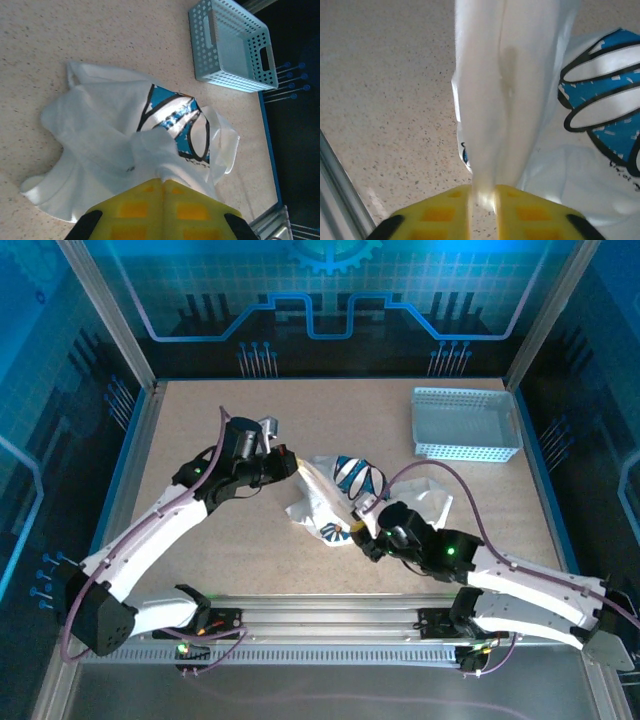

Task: Fold the inside-out t-shirt

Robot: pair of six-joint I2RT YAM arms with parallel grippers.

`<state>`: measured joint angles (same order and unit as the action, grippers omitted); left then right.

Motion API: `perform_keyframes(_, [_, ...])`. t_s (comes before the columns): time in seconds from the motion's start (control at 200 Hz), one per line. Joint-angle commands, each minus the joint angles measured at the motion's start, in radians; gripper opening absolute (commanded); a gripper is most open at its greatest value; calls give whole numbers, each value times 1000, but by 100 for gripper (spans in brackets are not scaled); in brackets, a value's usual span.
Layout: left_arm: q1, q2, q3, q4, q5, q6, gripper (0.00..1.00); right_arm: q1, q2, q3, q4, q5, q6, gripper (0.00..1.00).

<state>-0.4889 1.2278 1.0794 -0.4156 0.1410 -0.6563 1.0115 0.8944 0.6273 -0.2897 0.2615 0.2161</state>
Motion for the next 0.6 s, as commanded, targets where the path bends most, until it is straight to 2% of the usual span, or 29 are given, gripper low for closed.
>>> perform_keyframes(0.0, [-24,27,-34,55,65,2,0,-17,-19,6,37,42,22,46])
perform_keyframes(0.05, [-54,36,-43,60,63,14,0,-59,-8,29,17,40,63,49])
perform_keyframes(0.17, [-108,35,-76,90,63,28,0,-160,59,73,14,-67,124,51])
perform_keyframes(0.29, [-142,14,-105,114,50,32,0,-172,158,113,29,-76,113,56])
perform_keyframes(0.42, [-155,-20,-137,154,52,26,0,-206,268,159,47,-150,105,54])
perform_keyframes(0.595, [-158,-43,-152,166,63,34,0,-218,375,185,88,-150,100,54])
